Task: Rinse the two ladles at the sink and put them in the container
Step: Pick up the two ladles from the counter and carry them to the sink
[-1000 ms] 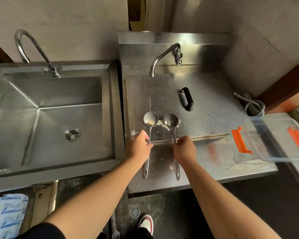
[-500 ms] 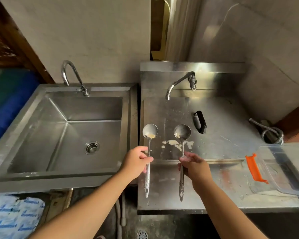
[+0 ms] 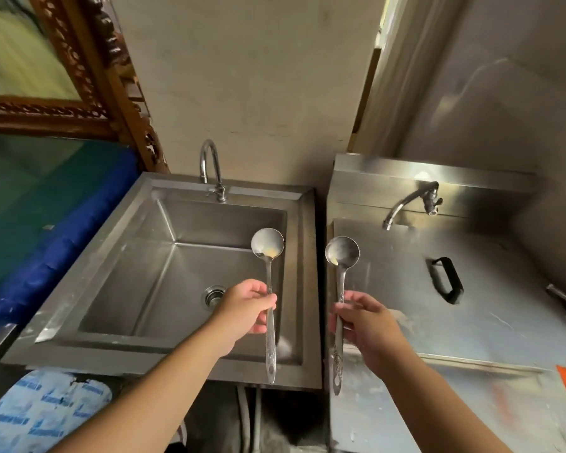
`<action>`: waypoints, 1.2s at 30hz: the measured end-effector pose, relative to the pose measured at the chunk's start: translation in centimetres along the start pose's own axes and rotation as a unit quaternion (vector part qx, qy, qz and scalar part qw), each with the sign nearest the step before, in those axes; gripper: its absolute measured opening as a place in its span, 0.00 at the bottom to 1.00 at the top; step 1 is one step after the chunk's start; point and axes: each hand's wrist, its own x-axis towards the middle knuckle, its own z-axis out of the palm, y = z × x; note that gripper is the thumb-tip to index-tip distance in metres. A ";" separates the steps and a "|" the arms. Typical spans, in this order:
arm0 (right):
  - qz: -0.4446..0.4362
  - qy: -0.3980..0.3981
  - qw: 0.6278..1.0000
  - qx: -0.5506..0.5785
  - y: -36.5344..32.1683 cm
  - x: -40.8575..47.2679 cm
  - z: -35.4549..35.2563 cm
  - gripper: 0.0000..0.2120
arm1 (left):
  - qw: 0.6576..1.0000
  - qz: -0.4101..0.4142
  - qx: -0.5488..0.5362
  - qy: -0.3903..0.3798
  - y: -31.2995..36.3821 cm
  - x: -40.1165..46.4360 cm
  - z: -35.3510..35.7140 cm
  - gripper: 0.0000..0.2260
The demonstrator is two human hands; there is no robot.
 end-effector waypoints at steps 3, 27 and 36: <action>-0.001 0.002 1.000 -0.025 0.3 1.1 5.1 0.11 | 1.000 0.000 0.002 -0.016 0.1 2.2 -4.8 0.05; 0.050 0.072 0.996 -0.027 2.2 12.2 36.6 0.06 | 0.991 -0.095 -0.089 -0.025 -0.7 17.5 -26.1 0.05; -0.001 0.097 0.962 -0.256 2.6 17.1 33.5 0.10 | 0.990 -0.103 -0.097 0.026 1.4 19.5 -18.2 0.08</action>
